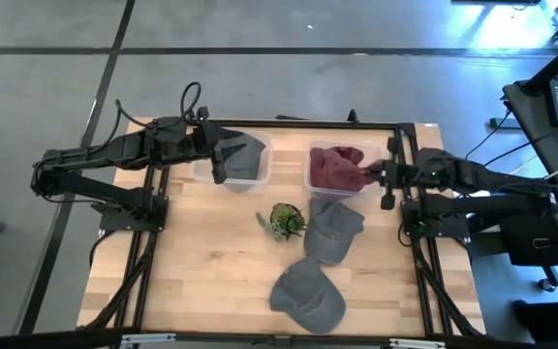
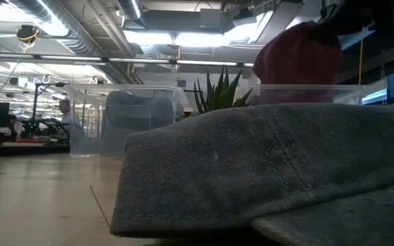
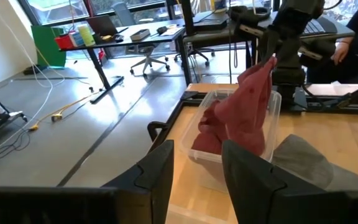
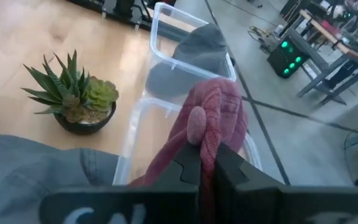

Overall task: Pick & Place hat
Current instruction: Put the red cap into the right transparent bin

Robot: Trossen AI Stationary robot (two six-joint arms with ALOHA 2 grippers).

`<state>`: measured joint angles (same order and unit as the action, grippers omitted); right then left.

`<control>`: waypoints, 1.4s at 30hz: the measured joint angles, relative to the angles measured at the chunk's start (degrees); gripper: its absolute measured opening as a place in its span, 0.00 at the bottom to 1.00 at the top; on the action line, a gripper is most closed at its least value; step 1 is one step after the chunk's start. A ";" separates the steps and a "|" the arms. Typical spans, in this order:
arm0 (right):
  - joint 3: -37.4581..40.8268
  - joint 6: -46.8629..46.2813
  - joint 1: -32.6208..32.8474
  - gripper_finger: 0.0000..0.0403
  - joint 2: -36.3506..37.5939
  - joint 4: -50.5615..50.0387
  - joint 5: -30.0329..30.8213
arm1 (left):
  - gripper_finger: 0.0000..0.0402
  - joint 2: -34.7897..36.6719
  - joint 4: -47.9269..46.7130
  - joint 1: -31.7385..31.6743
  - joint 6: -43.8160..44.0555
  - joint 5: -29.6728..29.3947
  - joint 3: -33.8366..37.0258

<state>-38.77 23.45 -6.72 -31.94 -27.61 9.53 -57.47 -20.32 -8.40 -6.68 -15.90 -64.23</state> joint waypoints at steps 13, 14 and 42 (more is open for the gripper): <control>5.94 -7.03 0.00 0.03 -0.65 0.08 8.59 | 0.33 -0.04 -0.02 0.00 0.05 0.04 0.00; 6.81 -7.64 0.00 0.03 -0.86 0.85 9.41 | 0.33 -0.04 -0.02 0.00 0.04 0.07 0.00; 15.55 -10.90 -1.37 0.03 -12.38 20.28 4.26 | 0.32 -0.07 -1.18 0.00 -0.07 -0.07 0.00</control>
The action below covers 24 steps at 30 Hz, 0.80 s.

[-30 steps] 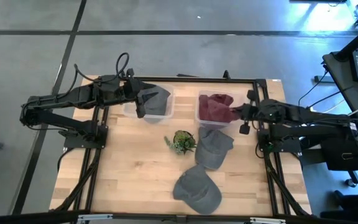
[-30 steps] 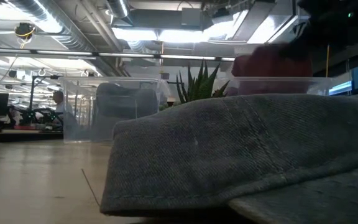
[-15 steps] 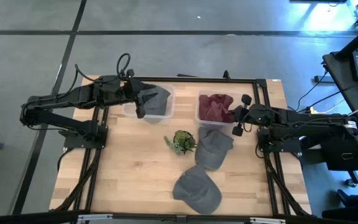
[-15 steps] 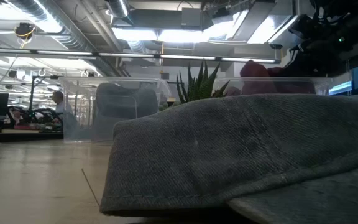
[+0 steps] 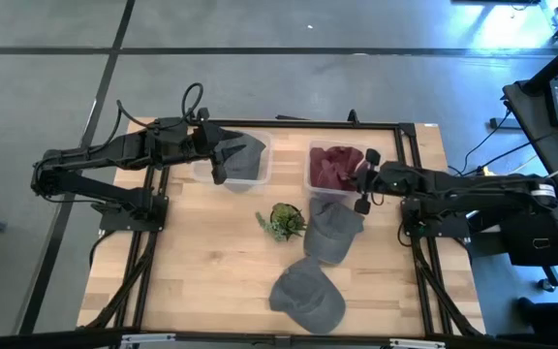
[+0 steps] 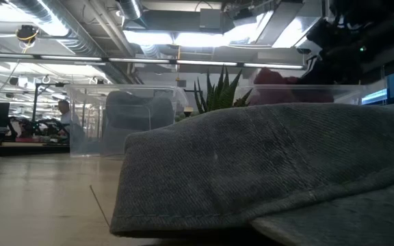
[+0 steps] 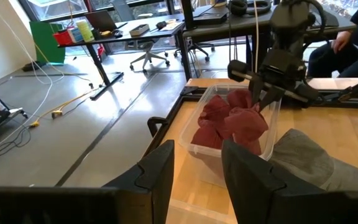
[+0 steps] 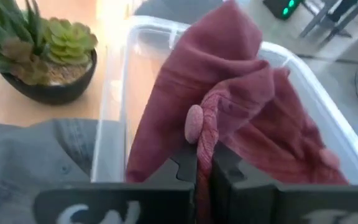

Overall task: Pick & Place hat
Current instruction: Put the red cap into the right transparent bin

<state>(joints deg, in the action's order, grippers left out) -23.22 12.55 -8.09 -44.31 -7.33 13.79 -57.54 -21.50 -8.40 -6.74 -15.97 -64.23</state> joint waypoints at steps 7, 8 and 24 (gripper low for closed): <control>-0.17 1.44 -0.49 0.04 -3.21 4.36 -0.42 | 0.33 0.00 -0.09 0.00 0.04 -0.02 0.00; -0.47 2.06 -0.49 0.04 -3.14 4.16 -0.09 | 0.33 0.00 -0.09 0.00 0.04 -0.02 0.00; -8.41 -24.11 -6.28 0.04 -3.30 -2.71 3.56 | 0.32 0.00 -1.54 -0.02 0.15 -0.04 0.00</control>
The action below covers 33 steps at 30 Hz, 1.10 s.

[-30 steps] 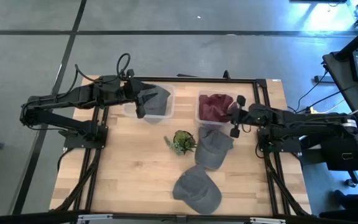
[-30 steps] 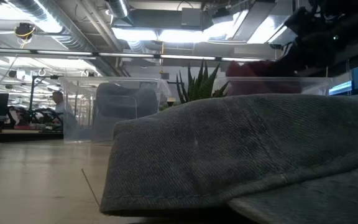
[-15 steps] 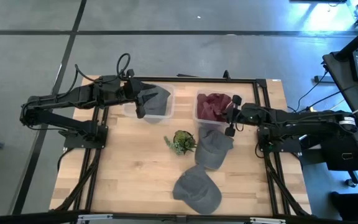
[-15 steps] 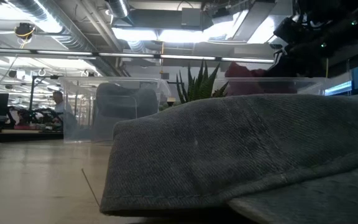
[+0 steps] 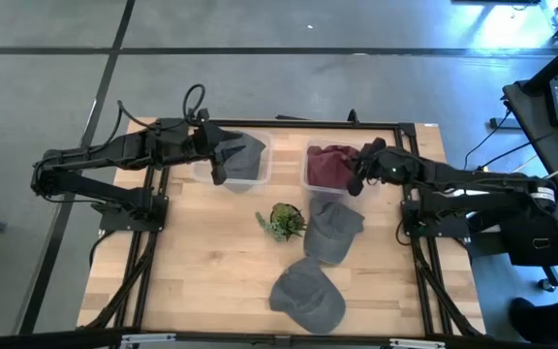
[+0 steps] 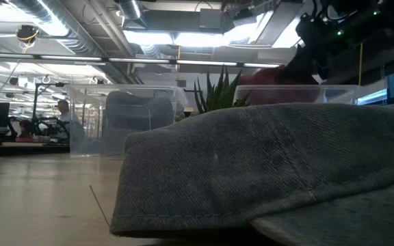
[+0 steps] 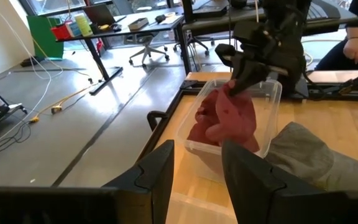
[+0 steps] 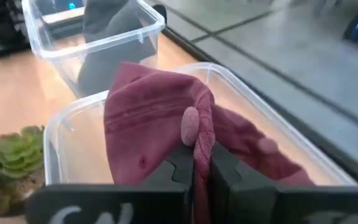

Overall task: Pick & Place hat
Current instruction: Put the red cap into the right transparent bin

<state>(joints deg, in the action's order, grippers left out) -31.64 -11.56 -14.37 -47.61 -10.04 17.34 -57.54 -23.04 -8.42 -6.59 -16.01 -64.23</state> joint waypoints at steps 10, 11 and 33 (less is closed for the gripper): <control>-0.07 -7.94 -7.08 0.06 -3.83 1.13 -5.03 | 0.33 0.00 -1.32 0.00 1.38 0.00 0.02; -0.07 -8.16 -7.62 0.06 -3.81 1.17 -5.09 | 0.33 0.00 -1.38 0.00 1.40 0.00 0.02; -0.07 -2.03 -13.25 0.32 -3.68 1.74 -4.88 | 0.32 0.00 -4.60 0.00 1.51 0.02 0.02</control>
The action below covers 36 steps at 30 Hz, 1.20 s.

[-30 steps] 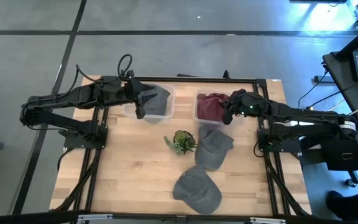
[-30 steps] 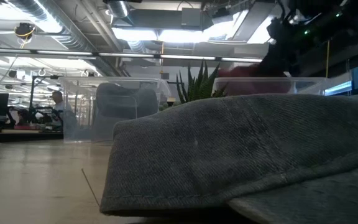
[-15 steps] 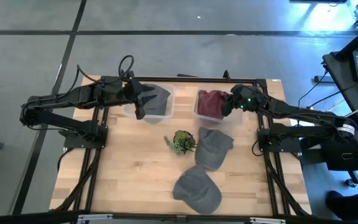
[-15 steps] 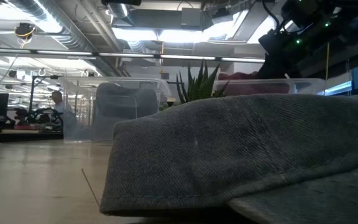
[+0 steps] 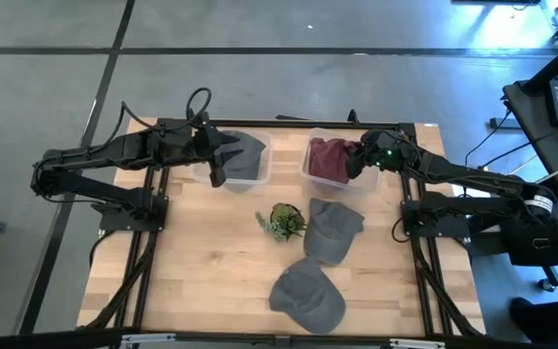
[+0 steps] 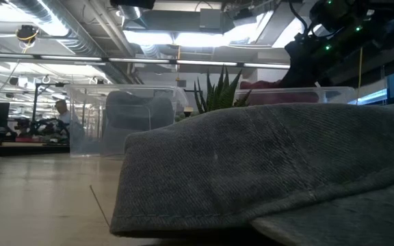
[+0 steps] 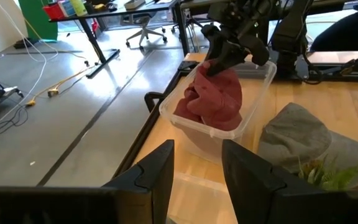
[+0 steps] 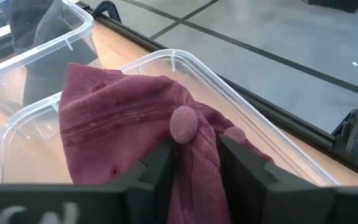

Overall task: Pick & Place hat
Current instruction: Put the red cap into the right transparent bin, then put the top gray cap into the left transparent bin

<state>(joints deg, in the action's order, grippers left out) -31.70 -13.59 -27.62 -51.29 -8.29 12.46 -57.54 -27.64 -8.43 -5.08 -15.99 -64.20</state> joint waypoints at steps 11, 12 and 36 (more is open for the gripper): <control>0.00 0.48 -0.04 0.57 0.07 0.39 7.50 | 0.33 -1.20 -1.87 0.01 1.37 0.11 0.00; 0.00 0.51 -0.04 0.57 0.07 0.37 7.50 | 0.33 -1.63 -1.86 0.01 1.38 0.11 0.00; 0.00 10.73 -0.42 0.58 0.07 10.10 21.03 | 0.32 -3.69 -0.48 0.00 0.85 -0.85 0.02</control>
<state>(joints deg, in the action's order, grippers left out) -31.70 -2.85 -28.03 -51.22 1.80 33.49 -61.23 -28.12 -8.42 -4.23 -16.84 -64.18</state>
